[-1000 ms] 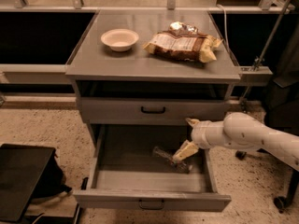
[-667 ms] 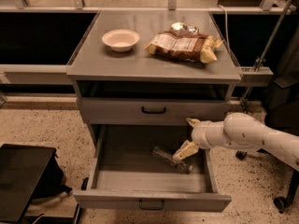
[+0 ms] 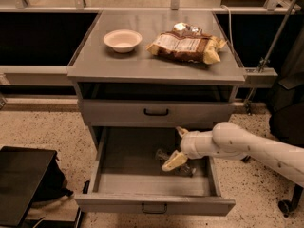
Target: Pick water bottle from middle drawer and place on counter
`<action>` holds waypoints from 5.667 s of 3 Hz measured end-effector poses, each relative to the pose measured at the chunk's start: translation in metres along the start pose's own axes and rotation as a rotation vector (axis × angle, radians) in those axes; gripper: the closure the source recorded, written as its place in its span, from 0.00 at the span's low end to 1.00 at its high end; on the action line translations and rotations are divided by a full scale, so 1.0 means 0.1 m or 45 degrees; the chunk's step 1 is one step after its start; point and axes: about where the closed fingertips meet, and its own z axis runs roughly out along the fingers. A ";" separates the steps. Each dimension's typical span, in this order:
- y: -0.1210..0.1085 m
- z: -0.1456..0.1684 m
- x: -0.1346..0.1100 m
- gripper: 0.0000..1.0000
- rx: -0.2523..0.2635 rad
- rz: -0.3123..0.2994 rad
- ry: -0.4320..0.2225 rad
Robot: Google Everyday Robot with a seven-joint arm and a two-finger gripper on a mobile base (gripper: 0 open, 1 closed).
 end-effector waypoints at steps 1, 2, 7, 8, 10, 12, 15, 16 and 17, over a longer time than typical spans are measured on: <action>0.31 0.63 0.02 0.00 -0.144 0.036 -0.028; 0.31 0.63 0.02 0.00 -0.144 0.036 -0.028; 0.50 1.04 0.70 0.00 -0.287 0.285 -0.117; 0.58 1.16 0.70 0.00 -0.355 0.309 -0.163; 0.67 1.31 0.60 0.00 -0.424 0.333 -0.217; 0.12 0.43 0.65 0.00 -0.072 0.388 -0.146; 0.45 0.50 0.24 0.00 -0.089 0.133 -0.017; 0.44 0.51 0.24 0.00 -0.087 0.134 -0.018; 0.41 0.52 0.26 0.00 -0.026 0.139 0.049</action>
Offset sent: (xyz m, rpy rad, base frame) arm -0.0021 0.0409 -0.0380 0.0398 0.0673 0.0548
